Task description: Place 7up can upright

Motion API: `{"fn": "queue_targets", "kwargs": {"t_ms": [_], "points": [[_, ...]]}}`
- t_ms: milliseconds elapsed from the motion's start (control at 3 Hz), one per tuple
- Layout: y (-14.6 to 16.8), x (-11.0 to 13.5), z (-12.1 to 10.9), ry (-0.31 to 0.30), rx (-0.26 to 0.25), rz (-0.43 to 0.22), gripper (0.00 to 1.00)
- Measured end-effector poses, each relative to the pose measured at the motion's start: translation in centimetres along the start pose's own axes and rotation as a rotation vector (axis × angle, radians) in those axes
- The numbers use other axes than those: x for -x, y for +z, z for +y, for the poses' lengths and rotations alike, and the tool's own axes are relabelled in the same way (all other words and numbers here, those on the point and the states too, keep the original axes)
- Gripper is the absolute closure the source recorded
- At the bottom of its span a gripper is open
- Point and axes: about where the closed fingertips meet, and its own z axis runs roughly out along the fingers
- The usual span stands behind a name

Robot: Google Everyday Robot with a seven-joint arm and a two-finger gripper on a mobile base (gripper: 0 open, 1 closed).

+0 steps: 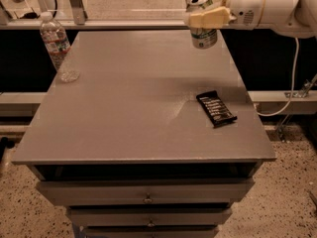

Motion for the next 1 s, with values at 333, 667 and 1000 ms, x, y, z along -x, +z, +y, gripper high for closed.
{"fn": "queue_targets", "kwargs": {"t_ms": [333,667,1000], "points": [[0.4,-0.4,0.0,-0.012,0.018,-0.084,1.0],[3.1,-3.1,0.1,0.02,0.046,-0.124,1.0],[4.5,-4.9,0.1,0.045,0.063,-0.127,1.0]]}}
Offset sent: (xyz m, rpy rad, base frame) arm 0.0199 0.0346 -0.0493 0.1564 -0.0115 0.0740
